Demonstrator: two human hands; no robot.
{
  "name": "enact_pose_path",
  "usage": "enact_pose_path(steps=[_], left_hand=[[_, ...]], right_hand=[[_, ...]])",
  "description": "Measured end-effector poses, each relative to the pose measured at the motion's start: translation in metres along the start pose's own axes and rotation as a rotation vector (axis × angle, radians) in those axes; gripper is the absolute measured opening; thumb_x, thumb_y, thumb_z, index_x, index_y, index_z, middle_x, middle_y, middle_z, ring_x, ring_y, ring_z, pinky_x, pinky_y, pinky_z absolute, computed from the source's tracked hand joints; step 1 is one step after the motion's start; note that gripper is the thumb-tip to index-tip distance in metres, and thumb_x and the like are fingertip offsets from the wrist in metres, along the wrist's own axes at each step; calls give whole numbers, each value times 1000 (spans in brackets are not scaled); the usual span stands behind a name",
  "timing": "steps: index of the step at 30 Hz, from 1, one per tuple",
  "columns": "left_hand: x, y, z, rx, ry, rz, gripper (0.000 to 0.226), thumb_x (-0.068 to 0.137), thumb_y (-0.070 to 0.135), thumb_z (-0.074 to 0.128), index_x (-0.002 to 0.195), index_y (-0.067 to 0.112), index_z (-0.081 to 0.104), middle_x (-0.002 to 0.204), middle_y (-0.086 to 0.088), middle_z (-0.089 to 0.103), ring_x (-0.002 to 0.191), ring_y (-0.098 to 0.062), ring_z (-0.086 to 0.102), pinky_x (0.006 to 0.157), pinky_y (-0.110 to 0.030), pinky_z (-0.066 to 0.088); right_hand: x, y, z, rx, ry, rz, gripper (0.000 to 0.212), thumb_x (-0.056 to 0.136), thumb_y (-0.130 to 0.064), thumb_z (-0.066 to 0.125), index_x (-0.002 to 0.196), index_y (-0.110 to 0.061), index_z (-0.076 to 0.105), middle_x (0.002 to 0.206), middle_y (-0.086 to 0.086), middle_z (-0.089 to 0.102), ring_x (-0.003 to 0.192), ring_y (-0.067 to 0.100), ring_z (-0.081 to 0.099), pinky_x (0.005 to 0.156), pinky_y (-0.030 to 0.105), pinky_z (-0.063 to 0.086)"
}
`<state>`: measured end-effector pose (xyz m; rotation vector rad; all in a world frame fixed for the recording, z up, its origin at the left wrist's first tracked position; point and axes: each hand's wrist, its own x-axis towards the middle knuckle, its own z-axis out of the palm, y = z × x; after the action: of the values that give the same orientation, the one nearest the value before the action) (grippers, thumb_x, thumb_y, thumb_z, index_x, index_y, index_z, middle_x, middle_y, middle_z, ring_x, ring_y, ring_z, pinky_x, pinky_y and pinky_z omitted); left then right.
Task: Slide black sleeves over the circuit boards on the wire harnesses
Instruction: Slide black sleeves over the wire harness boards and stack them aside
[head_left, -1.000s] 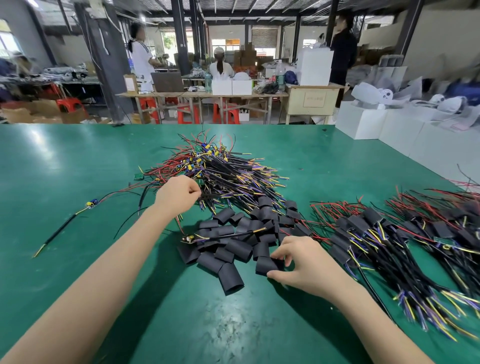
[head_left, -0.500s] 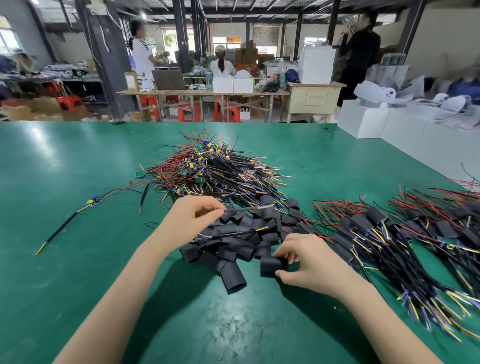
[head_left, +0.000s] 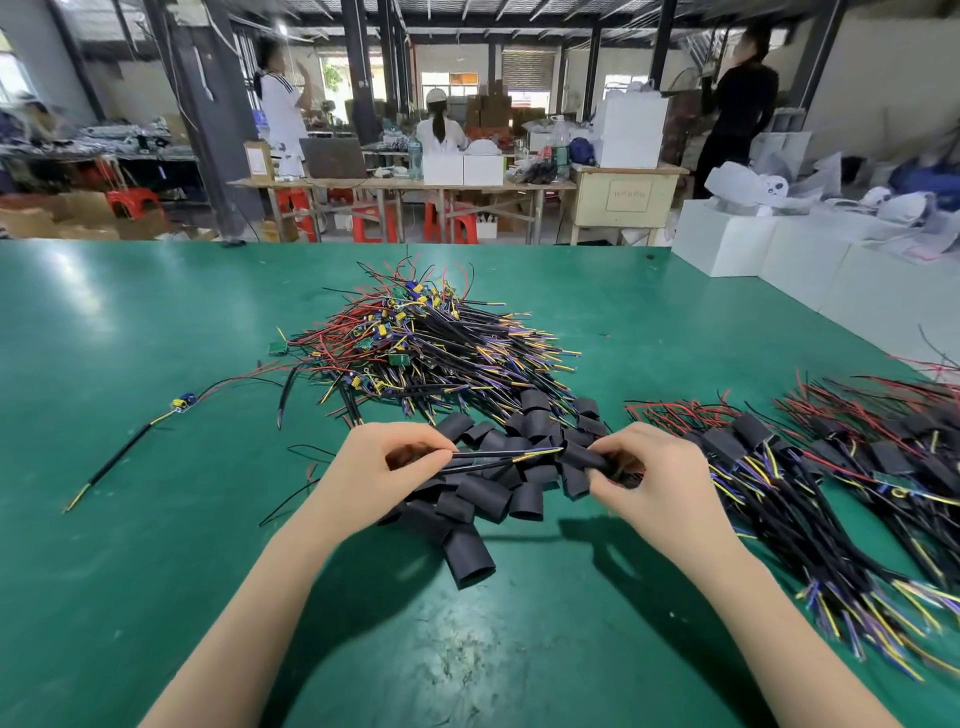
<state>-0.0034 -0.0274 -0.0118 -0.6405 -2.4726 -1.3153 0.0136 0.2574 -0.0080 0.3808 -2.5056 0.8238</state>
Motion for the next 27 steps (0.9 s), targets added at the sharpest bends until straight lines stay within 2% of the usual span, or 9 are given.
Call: enact_pose_path(steps=[3, 6, 13, 20, 23, 25, 27], left_hand=[[-2, -3, -2, 3, -15, -7, 10, 87, 23, 67, 80, 25, 74, 75, -3, 71, 66, -33, 58, 63, -42, 48], [-3, -3, -2, 26, -24, -11, 14, 89, 14, 69, 81, 24, 74, 78, 1, 72, 70, -32, 61, 66, -43, 50], [-5, -3, -2, 56, -7, -19, 17, 88, 10, 69, 80, 24, 74, 79, 7, 72, 71, -28, 63, 69, -41, 51], [-5, -5, -4, 92, -11, -16, 17, 88, 11, 69, 79, 24, 74, 79, 13, 71, 70, -15, 64, 69, -31, 51], [-5, -6, -5, 96, -14, -20, 20, 89, 13, 68, 77, 29, 72, 77, 16, 70, 66, -16, 61, 65, -27, 47], [-5, -7, -6, 87, -18, -32, 20, 90, 15, 68, 78, 30, 72, 75, 15, 70, 64, -18, 59, 63, -29, 46], [-5, -6, -6, 69, -23, -40, 21, 90, 15, 67, 77, 31, 72, 73, 15, 69, 60, -12, 56, 61, -29, 45]], right_hand=[[-1, 0, 0, 21, -22, -30, 19, 68, -11, 76, 83, -21, 72, 78, -8, 62, 67, 9, 58, 66, 26, 49], [-3, -2, 0, 0, -42, -99, 19, 69, -12, 76, 86, -19, 71, 81, -8, 63, 72, 14, 59, 70, 31, 49], [-2, -3, -3, -79, -16, -139, 22, 69, -18, 79, 88, -22, 71, 84, -14, 65, 80, 10, 59, 78, 38, 44], [-1, -1, -2, -19, -18, -165, 26, 68, -16, 82, 89, -25, 69, 84, -18, 64, 76, -8, 46, 78, 21, 32], [-1, 0, -2, 2, -33, -170, 27, 68, -16, 82, 90, -26, 70, 85, -18, 65, 79, -6, 51, 83, 17, 31], [-1, 0, -3, 11, -40, -179, 28, 68, -15, 82, 91, -26, 70, 85, -17, 65, 82, -4, 55, 85, 17, 31], [-1, 0, -3, 34, -34, -180, 29, 68, -14, 83, 90, -27, 69, 85, -17, 65, 81, -6, 54, 84, 15, 30]])
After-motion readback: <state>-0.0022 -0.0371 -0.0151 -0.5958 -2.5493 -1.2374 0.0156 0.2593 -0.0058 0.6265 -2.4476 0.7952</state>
